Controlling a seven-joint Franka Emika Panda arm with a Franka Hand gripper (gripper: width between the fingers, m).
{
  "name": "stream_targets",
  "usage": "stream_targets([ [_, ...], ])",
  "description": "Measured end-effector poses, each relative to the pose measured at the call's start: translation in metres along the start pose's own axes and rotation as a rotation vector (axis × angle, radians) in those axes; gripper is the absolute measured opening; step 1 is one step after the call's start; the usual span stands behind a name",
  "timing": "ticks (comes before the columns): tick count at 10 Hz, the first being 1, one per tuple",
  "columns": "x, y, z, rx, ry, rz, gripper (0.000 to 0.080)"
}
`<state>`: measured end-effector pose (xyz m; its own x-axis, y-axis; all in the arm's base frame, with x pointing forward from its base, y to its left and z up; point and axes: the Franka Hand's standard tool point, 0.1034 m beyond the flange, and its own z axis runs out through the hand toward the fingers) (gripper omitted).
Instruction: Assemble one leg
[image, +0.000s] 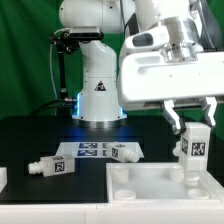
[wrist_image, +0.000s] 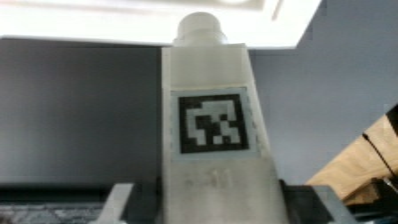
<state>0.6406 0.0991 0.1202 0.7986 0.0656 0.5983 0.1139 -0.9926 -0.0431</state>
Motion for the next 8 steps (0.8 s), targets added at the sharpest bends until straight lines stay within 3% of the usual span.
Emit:
stream_targets([
  [2, -0.009, -0.009, 0.006, 0.009, -0.016, -0.009, 0.0287],
  [8, -0.019, -0.014, 0.012, 0.017, -0.054, -0.015, 0.0287],
])
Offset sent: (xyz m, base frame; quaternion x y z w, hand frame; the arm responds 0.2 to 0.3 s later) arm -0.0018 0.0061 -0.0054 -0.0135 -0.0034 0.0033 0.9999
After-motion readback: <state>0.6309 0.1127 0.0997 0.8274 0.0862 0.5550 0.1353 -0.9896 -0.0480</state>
